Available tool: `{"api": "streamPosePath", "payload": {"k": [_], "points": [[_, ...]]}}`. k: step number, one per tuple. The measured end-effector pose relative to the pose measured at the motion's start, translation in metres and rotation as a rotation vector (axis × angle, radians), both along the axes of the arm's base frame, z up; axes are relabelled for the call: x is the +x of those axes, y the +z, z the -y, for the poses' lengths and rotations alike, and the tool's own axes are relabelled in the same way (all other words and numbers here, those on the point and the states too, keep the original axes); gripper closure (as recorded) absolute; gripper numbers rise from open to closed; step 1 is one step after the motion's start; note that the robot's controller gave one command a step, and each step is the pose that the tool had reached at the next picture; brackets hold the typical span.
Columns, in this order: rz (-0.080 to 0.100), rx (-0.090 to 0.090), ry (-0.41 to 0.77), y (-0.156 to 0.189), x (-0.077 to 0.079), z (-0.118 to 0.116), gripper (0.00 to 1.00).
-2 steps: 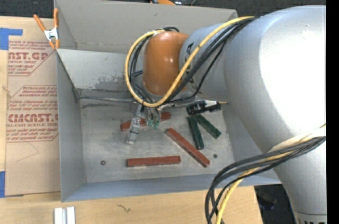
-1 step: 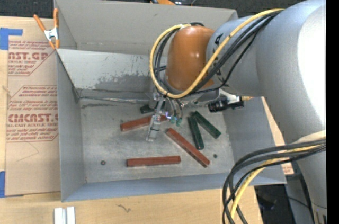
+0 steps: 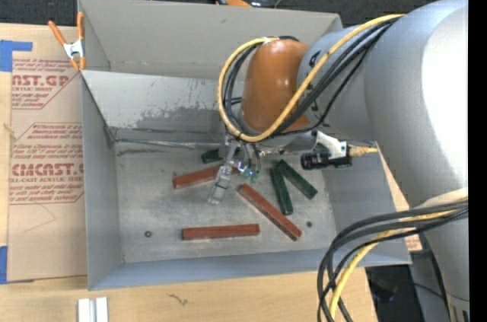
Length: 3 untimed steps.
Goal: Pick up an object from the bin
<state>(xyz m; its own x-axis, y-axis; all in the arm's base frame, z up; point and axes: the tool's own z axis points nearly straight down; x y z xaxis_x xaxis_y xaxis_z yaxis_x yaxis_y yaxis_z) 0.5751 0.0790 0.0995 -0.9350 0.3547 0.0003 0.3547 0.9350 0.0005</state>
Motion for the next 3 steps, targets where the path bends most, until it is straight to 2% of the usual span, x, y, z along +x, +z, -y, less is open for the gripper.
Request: {"api": "streamPosePath", "payload": {"k": [1,2,3], "points": [[0.006,0.001,-0.035,-0.0297,-0.0073,0.0036,0.0],[0.004,0.001,-0.035,-0.029,-0.0064,0.0031,0.0],[0.007,0.001,-0.035,-0.028,-0.0054,0.0031,1.0]]}}
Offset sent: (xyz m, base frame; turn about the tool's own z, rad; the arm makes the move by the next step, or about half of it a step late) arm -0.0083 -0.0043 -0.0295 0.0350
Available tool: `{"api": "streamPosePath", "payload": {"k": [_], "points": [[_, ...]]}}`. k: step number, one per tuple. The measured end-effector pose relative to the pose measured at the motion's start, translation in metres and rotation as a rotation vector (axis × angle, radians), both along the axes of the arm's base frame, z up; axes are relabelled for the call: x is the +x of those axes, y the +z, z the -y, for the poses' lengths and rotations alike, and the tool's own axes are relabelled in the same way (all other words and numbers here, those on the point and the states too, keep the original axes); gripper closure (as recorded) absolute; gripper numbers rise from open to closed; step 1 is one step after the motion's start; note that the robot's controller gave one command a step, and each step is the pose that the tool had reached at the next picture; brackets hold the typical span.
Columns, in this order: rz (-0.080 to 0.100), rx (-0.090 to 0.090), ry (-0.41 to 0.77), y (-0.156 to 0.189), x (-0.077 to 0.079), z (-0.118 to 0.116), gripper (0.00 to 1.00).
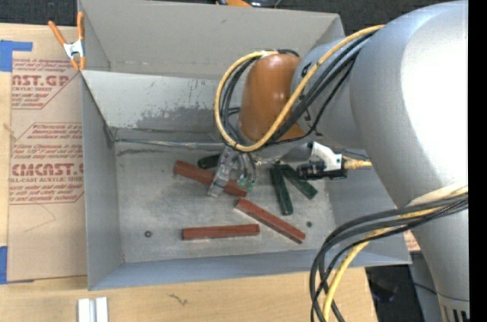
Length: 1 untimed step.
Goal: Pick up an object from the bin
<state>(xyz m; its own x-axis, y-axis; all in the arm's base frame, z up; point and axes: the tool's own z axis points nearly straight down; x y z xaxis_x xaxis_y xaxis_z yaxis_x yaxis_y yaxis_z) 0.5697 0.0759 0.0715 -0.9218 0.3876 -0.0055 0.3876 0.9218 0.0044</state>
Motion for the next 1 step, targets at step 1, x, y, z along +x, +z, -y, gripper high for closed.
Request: {"api": "streamPosePath", "payload": {"k": [1], "points": [[-0.003,-0.001,0.001,0.036,0.0006,-0.0005,1.0]]}}
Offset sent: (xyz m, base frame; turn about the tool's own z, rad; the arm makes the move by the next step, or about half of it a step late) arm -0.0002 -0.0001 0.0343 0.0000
